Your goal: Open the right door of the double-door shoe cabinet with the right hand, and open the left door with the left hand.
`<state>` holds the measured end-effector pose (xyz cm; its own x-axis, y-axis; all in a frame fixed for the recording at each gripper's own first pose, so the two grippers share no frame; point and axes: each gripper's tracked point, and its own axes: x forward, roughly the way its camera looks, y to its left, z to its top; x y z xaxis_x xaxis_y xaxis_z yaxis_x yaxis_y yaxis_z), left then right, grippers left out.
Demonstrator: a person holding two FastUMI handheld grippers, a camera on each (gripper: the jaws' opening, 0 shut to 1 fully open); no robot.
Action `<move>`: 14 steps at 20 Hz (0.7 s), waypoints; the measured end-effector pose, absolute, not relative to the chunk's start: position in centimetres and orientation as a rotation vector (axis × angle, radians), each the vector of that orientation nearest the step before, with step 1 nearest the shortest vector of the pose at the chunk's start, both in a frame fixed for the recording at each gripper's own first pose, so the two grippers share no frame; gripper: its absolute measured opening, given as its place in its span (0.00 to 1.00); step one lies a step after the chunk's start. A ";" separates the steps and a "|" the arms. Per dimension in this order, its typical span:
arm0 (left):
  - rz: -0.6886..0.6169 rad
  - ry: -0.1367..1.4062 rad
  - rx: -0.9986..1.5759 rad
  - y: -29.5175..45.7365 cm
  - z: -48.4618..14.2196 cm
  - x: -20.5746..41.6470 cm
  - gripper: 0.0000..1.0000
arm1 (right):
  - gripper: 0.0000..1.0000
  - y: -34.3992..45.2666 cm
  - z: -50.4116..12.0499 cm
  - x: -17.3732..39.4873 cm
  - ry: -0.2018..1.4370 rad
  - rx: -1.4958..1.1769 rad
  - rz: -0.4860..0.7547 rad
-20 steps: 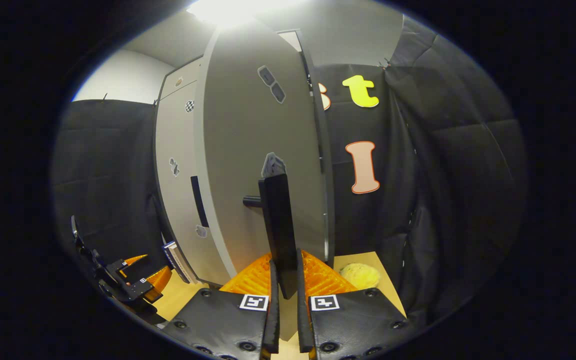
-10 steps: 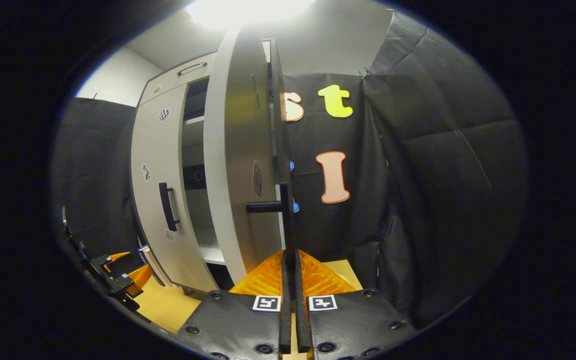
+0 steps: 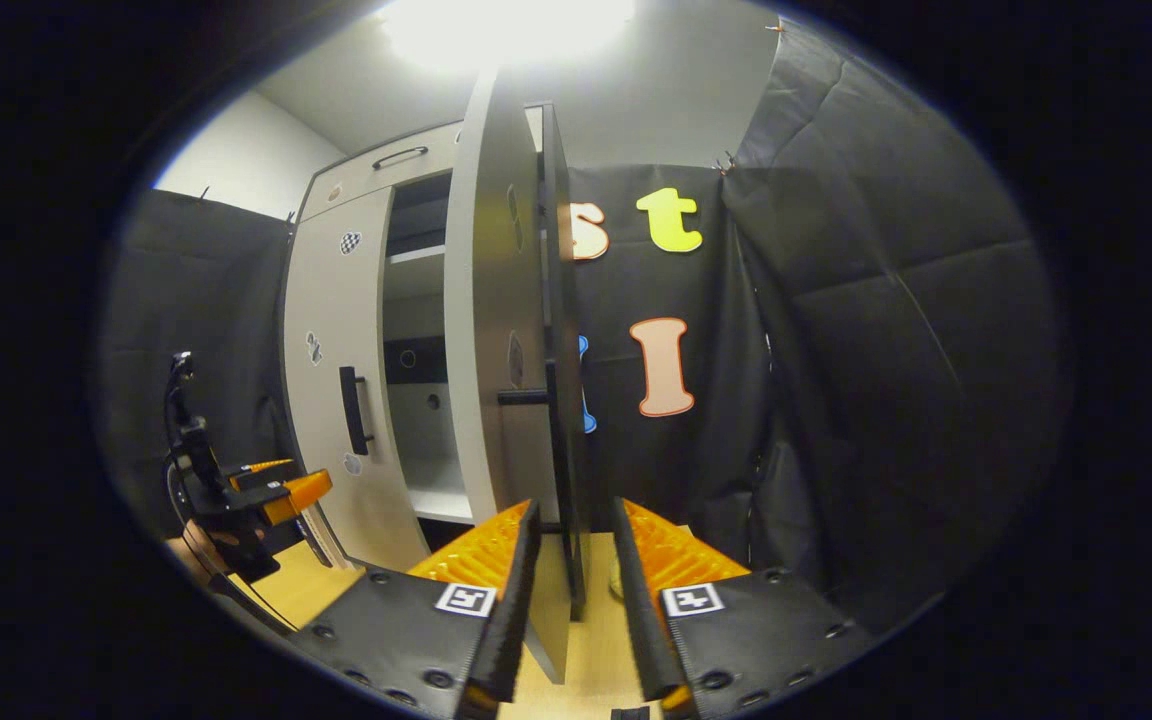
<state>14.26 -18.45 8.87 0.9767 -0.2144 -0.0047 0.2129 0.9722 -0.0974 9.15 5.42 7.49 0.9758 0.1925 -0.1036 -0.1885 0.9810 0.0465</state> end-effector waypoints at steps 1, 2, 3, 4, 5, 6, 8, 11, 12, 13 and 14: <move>-0.213 0.015 -0.100 -18.3 9.2 14.8 0.95 | 0.57 5.0 7.0 8.7 0.117 0.036 0.186; -0.213 0.014 -0.101 -18.1 9.7 15.5 0.95 | 0.78 4.7 6.7 8.3 0.128 0.039 0.181; -0.217 0.012 -0.099 -18.2 10.0 16.1 0.95 | 1.00 4.4 6.1 8.0 0.139 0.043 0.170; -0.215 0.012 -0.099 -18.1 10.5 16.8 0.95 | 0.98 3.9 5.7 7.9 0.147 0.045 0.153; -0.215 0.006 -0.101 -18.1 11.0 17.3 0.95 | 0.98 3.2 5.3 7.6 0.153 0.046 0.133; -0.215 -0.002 -0.103 -18.0 11.6 17.8 0.95 | 0.98 2.6 5.1 7.4 0.157 0.047 0.113; -0.213 -0.022 -0.108 -18.1 12.8 18.7 0.95 | 0.98 1.8 4.5 7.1 0.164 0.047 0.084; -0.223 -0.044 -0.094 -18.5 14.5 20.6 0.95 | 0.98 1.1 3.3 6.6 0.192 0.039 0.062; -0.219 -0.048 -0.079 -18.7 15.0 21.3 0.95 | 0.93 0.7 2.9 6.6 0.201 0.030 0.052; -0.222 -0.054 -0.066 -19.0 15.4 21.7 0.95 | 0.93 0.4 2.6 6.4 0.209 0.019 0.042; -0.226 -0.062 -0.058 -19.4 15.8 22.1 0.95 | 0.93 0.2 2.3 6.4 0.216 0.007 0.035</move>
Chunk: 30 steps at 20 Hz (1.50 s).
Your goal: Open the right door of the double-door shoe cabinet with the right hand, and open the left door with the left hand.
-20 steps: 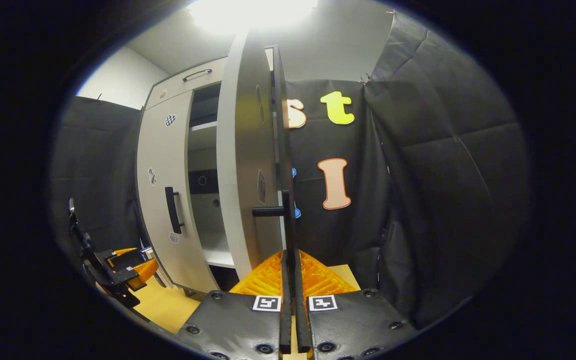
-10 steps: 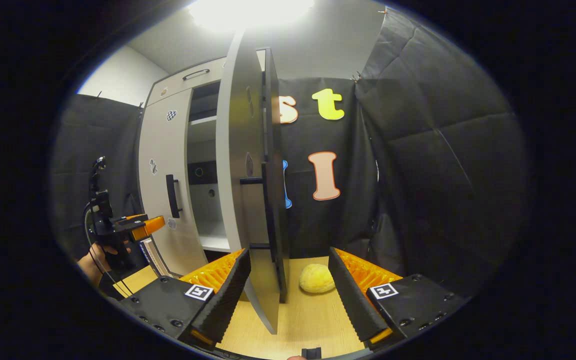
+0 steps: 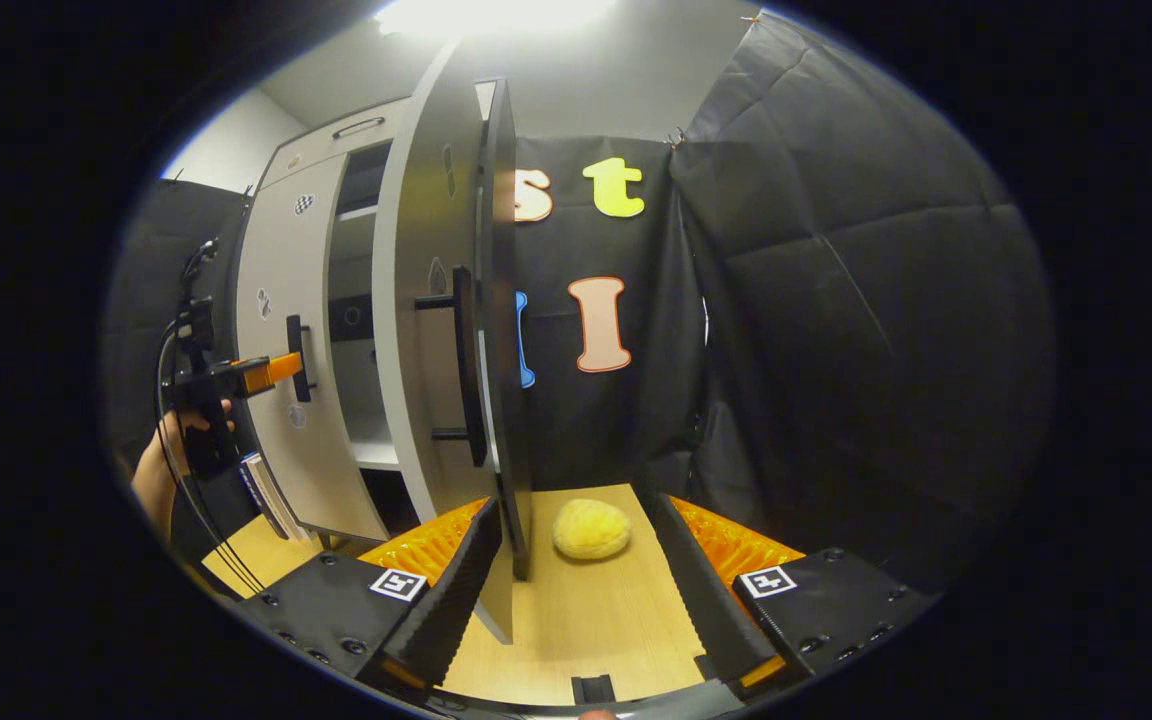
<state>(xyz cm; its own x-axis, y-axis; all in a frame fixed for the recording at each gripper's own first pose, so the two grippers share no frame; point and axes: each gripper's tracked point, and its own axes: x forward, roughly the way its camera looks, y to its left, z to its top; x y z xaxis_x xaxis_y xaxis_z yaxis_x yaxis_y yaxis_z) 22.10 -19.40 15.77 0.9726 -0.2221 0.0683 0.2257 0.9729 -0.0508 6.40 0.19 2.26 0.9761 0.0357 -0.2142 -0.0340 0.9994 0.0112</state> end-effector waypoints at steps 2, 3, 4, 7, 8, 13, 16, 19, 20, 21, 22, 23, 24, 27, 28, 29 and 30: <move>-0.241 -0.059 -0.045 -20.2 15.9 23.0 0.95 | 0.93 -0.3 1.4 6.4 0.241 -0.010 0.016; -0.243 -0.051 -0.044 -20.6 15.8 23.5 0.95 | 0.93 -0.6 0.8 6.4 0.257 -0.018 0.006; -0.246 -0.040 -0.046 -20.7 15.6 23.8 0.95 | 0.98 -0.9 0.4 6.4 0.272 -0.025 -0.002; -0.238 0.000 -0.048 -21.0 14.7 24.7 0.92 | 0.93 -1.5 -0.5 6.3 0.299 -0.031 -0.011; -0.236 0.012 -0.045 -21.1 14.4 25.0 0.89 | 0.98 -1.7 -0.7 6.3 0.305 -0.029 -0.013; -0.197 0.012 -0.018 -20.6 14.4 25.5 0.80 | 0.98 -3.1 -1.3 6.7 0.317 0.007 -0.029; -0.224 0.026 -0.064 -21.7 14.4 25.1 0.34 | 0.98 -3.7 -1.5 7.0 0.313 0.021 -0.026; -0.217 0.035 -0.076 -21.7 14.3 25.2 0.27 | 0.98 -4.4 -2.0 7.3 0.316 0.027 -0.012; -0.218 0.043 -0.090 -21.7 14.3 25.2 0.26 | 0.98 -4.5 -2.1 7.5 0.318 0.029 -0.007; -0.217 0.050 -0.099 -21.6 14.2 25.2 0.25 | 0.98 -4.8 -2.2 7.7 0.319 0.030 -0.001; -0.219 0.054 -0.097 -21.5 14.2 24.9 0.24 | 0.98 -5.0 -2.3 7.8 0.318 0.031 0.005; -0.220 0.059 -0.096 -21.5 14.2 25.0 0.23 | 0.98 -5.2 -2.3 8.1 0.315 0.032 0.012; -0.221 0.061 -0.105 -21.4 14.2 24.8 0.21 | 0.98 -5.3 -2.3 8.5 0.313 0.032 0.018; -0.219 0.066 -0.125 -21.2 14.2 24.9 0.17 | 0.98 -5.1 -2.3 9.5 0.304 0.033 0.052; -0.215 0.065 -0.116 -21.1 14.3 24.8 0.19 | 0.98 -4.9 -2.3 9.7 0.305 0.033 0.064; -0.212 0.059 -0.111 -20.9 14.4 24.6 0.17 | 0.98 -4.6 -2.4 9.7 0.304 0.034 0.075; -0.213 0.056 -0.112 -20.6 14.4 24.4 0.18 | 0.98 -4.3 -2.3 9.7 0.301 0.037 0.086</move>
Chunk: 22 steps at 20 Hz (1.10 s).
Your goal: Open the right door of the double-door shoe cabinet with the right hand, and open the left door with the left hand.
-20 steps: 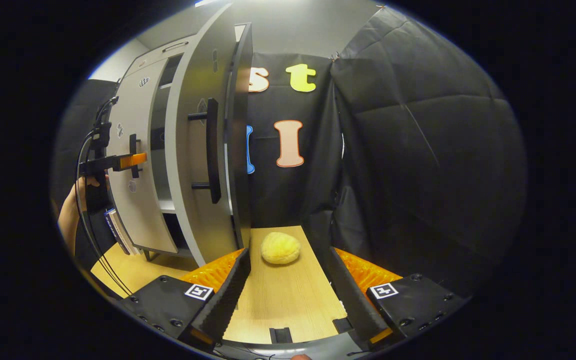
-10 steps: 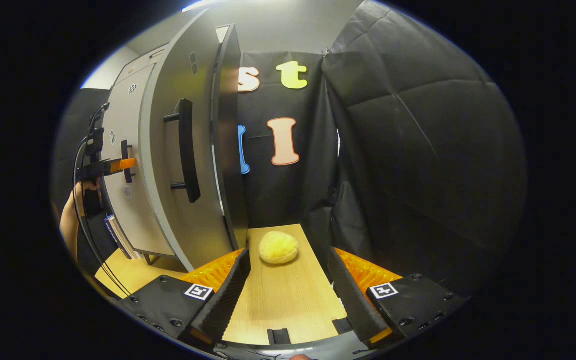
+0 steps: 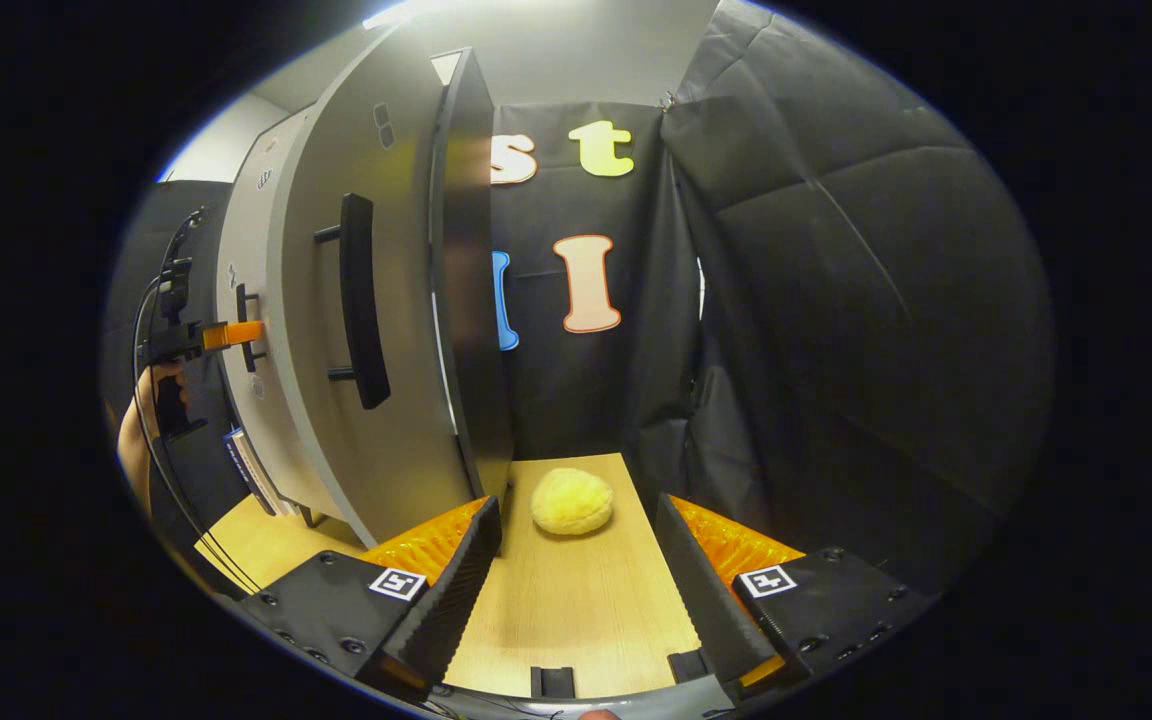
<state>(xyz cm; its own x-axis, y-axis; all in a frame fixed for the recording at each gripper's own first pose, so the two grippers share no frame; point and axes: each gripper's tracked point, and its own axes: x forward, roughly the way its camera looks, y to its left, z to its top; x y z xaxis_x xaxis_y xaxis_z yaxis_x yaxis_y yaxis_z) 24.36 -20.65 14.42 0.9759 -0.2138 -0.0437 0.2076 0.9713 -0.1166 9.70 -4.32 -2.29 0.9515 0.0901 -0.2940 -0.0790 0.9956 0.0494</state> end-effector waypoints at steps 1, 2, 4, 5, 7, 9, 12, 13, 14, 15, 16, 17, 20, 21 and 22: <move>-0.215 0.054 -0.121 -20.3 14.2 24.0 0.19 | 0.98 -3.9 -2.3 9.6 0.295 0.044 0.094; -0.218 0.059 -0.130 -20.0 14.1 23.7 0.19 | 0.98 -3.4 -2.1 9.6 0.289 0.051 0.104; -0.224 0.060 -0.131 -19.7 14.0 23.4 0.17 | 0.98 -2.5 -1.7 9.3 0.277 0.058 0.118; -0.231 0.057 -0.125 -19.4 14.0 23.1 0.17 | 0.98 -2.0 -1.4 9.1 0.270 0.057 0.116; -0.255 0.061 -0.128 -19.1 13.9 22.6 0.17 | 0.98 -1.2 -0.9 8.7 0.261 0.069 0.102; -0.280 0.061 -0.139 -18.8 14.0 22.0 0.17 | 0.98 0.6 -0.4 7.8 0.256 0.091 0.116; -0.315 0.054 -0.151 -17.8 14.0 21.1 0.17 | 0.98 1.7 0.1 6.6 0.254 0.078 0.097; -0.326 0.054 -0.157 -17.3 13.8 20.7 0.17 | 0.98 2.4 0.2 6.3 0.256 0.075 0.095; -0.334 0.051 -0.162 -16.6 13.8 20.2 0.17 | 0.98 3.0 0.5 6.0 0.256 0.075 0.094; -0.340 0.048 -0.163 -15.7 13.9 19.3 0.17 | 0.98 3.6 0.7 5.6 0.254 0.074 0.093; -0.344 0.044 -0.165 -14.8 14.1 18.6 0.17 | 0.98 4.3 1.1 5.3 0.249 0.073 0.095; -0.348 0.044 -0.167 -14.0 14.0 18.0 0.17 | 0.98 4.9 1.4 5.1 0.244 0.069 0.095; -0.361 0.040 -0.173 -11.9 14.0 16.9 0.19 | 0.98 6.5 1.9 4.4 0.234 0.053 0.095; -0.368 0.039 -0.173 -11.3 13.8 16.6 0.17 | 0.98 7.2 1.8 4.1 0.234 0.052 0.096; -0.372 0.037 -0.177 -10.7 13.8 16.3 0.16 | 0.98 7.8 1.9 3.8 0.236 0.053 0.099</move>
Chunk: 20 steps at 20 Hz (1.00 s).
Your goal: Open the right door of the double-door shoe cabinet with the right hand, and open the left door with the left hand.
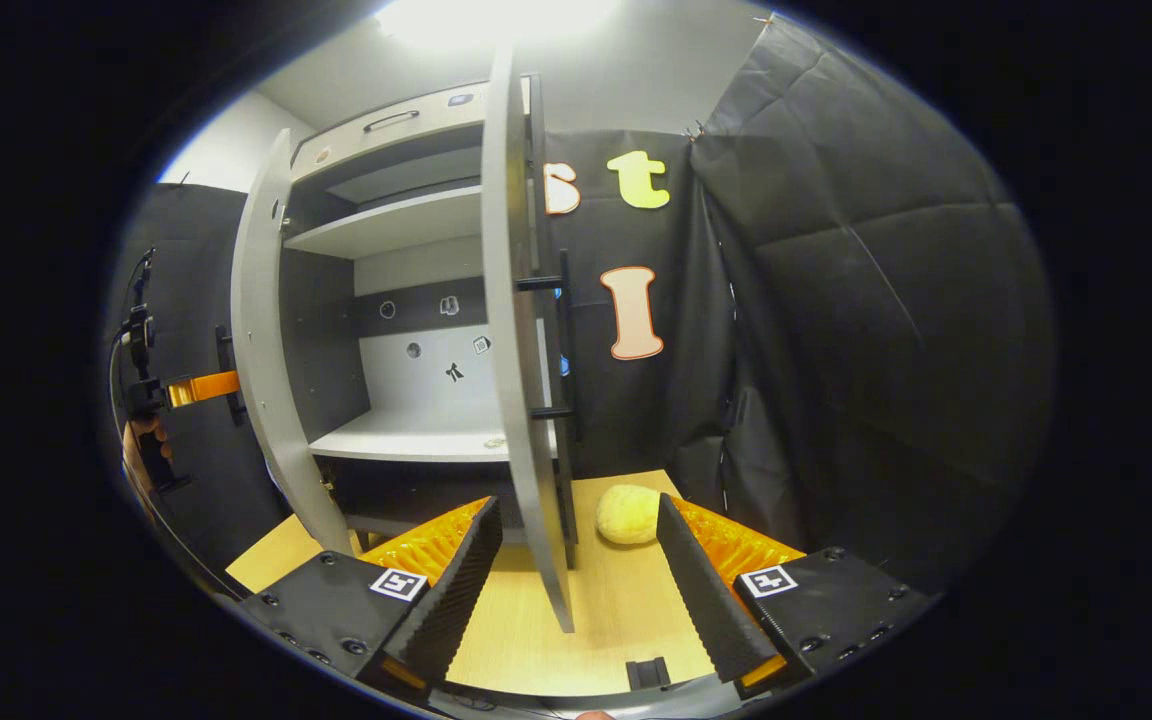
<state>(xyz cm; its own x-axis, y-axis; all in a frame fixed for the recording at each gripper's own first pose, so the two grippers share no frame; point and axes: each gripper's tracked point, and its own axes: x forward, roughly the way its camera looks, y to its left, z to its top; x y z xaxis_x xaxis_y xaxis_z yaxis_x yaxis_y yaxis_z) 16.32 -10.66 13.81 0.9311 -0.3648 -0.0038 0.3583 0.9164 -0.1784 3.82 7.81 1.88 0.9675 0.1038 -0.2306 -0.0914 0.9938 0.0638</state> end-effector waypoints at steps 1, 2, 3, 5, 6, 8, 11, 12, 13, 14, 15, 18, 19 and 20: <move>-0.375 0.038 -0.178 -10.0 13.7 16.0 0.14 | 0.98 8.5 1.7 3.6 0.238 0.054 0.102; -0.376 0.036 -0.181 -9.2 13.6 15.8 0.16 | 0.98 9.2 1.8 3.5 0.239 0.054 0.105; -0.376 0.036 -0.184 -8.6 13.4 15.6 0.16 | 0.98 9.8 1.8 3.2 0.239 0.054 0.109; -0.380 0.037 -0.181 -7.4 13.1 15.2 0.16 | 0.98 11.2 1.8 3.0 0.238 0.056 0.117; -0.382 0.038 -0.176 -6.9 13.1 15.0 0.18 | 0.98 11.9 1.7 2.8 0.238 0.058 0.123; -0.390 0.045 -0.160 -5.7 12.9 14.9 0.18 | 1.00 13.4 1.5 2.7 0.238 0.058 0.135; -0.394 0.052 -0.148 -4.5 12.7 15.0 0.16 | 0.95 15.1 1.2 2.3 0.243 0.053 0.147; -0.390 0.051 -0.145 -4.0 12.6 15.0 0.16 | 0.93 15.5 1.3 2.3 0.244 0.050 0.151; -0.381 0.049 -0.141 -3.3 12.6 15.0 0.16 | 0.98 15.9 1.2 2.1 0.242 0.045 0.154; -0.364 0.051 -0.135 -2.6 12.4 15.0 0.14 | 0.98 16.3 1.3 2.0 0.240 0.039 0.155; -0.342 0.057 -0.127 -1.8 12.1 15.3 0.16 | 0.98 16.6 1.5 1.9 0.237 0.035 0.155; -0.266 0.071 -0.090 1.1 10.7 16.3 0.16 | 0.98 17.1 2.1 1.2 0.232 0.029 0.164; -0.221 0.069 -0.077 2.9 10.5 16.7 0.14 | 0.98 17.3 2.1 1.0 0.233 0.024 0.165; -0.199 0.067 -0.084 3.8 10.4 17.0 0.03 | 0.98 17.5 2.2 1.0 0.235 0.018 0.164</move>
<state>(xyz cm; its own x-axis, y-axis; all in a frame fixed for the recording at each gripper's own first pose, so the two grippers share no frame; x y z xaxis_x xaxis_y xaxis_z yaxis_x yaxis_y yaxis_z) 16.96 3.85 10.40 0.9780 -0.2002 -0.0581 0.1946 0.9767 -0.0901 0.99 17.50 2.18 0.9592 0.1640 -0.2302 -0.1598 0.9865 0.0371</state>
